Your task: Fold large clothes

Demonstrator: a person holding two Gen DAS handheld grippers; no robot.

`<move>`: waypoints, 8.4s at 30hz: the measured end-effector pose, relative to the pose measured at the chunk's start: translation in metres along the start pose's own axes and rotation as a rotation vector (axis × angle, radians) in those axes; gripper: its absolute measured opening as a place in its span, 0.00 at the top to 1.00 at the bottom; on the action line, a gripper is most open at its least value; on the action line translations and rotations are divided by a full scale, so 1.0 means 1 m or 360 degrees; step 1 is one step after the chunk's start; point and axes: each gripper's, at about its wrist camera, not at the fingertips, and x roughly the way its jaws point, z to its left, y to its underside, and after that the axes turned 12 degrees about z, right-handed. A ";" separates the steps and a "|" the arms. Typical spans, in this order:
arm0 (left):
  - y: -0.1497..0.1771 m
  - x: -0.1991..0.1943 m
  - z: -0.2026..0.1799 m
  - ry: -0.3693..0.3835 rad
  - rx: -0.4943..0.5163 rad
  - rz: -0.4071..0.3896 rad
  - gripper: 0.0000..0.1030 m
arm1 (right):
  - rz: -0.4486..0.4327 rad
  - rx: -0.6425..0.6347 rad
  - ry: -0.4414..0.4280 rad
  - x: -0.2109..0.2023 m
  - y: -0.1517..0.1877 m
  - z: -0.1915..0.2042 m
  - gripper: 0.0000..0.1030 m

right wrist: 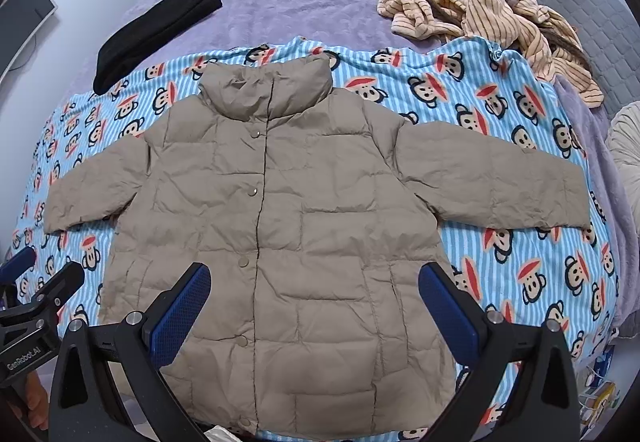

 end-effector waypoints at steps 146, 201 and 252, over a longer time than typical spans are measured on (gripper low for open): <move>0.003 0.085 0.101 0.0302 -0.0314 0.0165 0.00 | 0.0157 0.0054 -0.0237 0.046 0.001 0.041 0.00; -0.159 0.091 0.029 0.0620 0.0389 -0.0578 0.93 | 0.0276 0.0007 -0.1066 0.229 -0.110 0.183 0.87; -0.155 0.238 0.169 0.0670 -0.0323 0.0007 0.76 | -0.0244 -0.0851 0.0074 0.176 -0.122 0.231 0.23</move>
